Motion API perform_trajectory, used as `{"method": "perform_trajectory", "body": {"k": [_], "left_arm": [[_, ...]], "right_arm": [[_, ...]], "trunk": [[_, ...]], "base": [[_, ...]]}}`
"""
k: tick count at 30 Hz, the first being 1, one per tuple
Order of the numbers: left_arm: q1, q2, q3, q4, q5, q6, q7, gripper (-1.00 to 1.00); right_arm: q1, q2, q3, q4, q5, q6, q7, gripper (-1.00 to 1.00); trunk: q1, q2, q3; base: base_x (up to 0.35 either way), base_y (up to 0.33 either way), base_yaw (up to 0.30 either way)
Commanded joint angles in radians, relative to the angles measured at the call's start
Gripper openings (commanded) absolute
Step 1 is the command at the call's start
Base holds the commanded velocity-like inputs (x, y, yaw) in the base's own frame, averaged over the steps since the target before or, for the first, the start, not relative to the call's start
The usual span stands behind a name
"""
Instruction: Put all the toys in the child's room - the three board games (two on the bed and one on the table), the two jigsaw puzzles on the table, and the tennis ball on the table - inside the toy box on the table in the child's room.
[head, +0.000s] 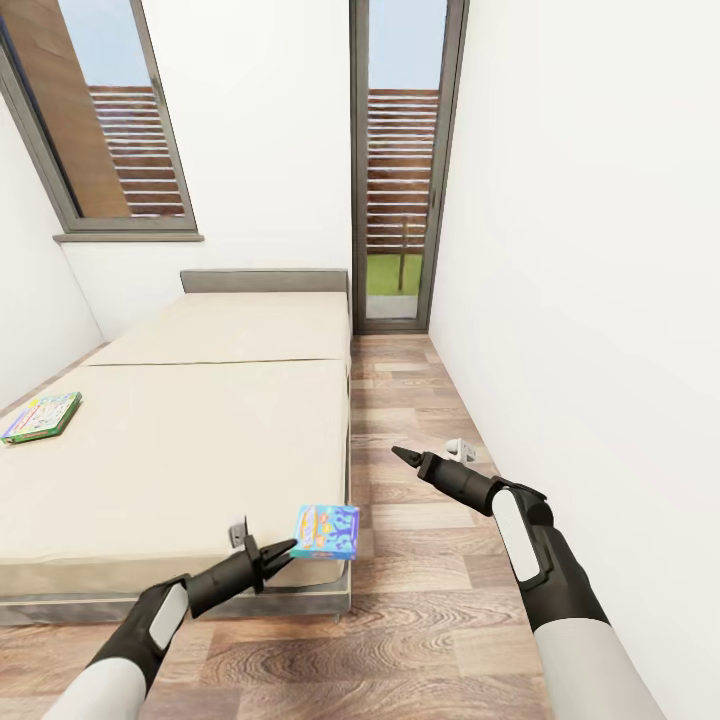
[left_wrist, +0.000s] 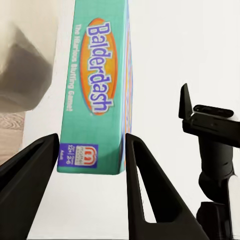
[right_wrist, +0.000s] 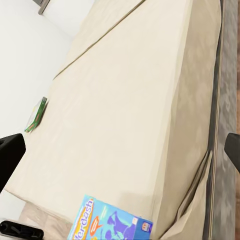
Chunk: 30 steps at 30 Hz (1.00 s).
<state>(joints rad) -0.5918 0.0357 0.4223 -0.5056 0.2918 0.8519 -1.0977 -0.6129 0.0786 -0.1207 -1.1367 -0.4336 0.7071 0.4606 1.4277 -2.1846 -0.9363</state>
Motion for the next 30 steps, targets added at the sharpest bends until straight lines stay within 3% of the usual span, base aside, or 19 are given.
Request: {"method": "perform_trajectory", "body": {"k": [1, 10, 13, 17, 30], "left_arm": [[0.0, 0.002, -0.013, -0.012, 0.001, 0.013, -0.003, -1.0], [0.0, 0.023, -0.042, -0.044, 0.004, 0.028, -0.029, -1.0], [0.0, 0.039, -0.045, -0.047, 0.002, 0.028, -0.124, -1.0], [0.0, 0.061, -0.045, -0.048, 0.0, 0.03, -0.197, -1.0], [0.0, 0.105, -0.043, -0.048, 0.0, 0.057, -0.229, -1.0]], "right_arm": [[-0.001, 0.001, -0.004, 0.0, -0.002, 0.008, 0.003, 1.0], [-0.001, 0.001, -0.003, 0.001, -0.001, 0.008, 0.003, 1.0], [-0.001, 0.001, -0.002, 0.001, 0.001, 0.008, 0.003, 1.0], [-0.001, 0.001, -0.002, 0.002, 0.002, 0.008, 0.003, 1.0], [-0.001, 0.002, -0.001, 0.004, 0.007, 0.006, 0.002, 1.0]], "trunk": [[0.0, 0.0, -0.001], [0.0, 0.0, -0.001], [0.0, 0.0, -0.001], [0.0, 0.0, -0.001], [0.0, 0.0, -0.001]], "base": [[0.0, 0.0, 0.0], [0.0, 0.0, 0.0], [0.0, 0.0, 0.0], [0.0, 0.0, 0.0], [0.076, -0.042, 0.0]]}}
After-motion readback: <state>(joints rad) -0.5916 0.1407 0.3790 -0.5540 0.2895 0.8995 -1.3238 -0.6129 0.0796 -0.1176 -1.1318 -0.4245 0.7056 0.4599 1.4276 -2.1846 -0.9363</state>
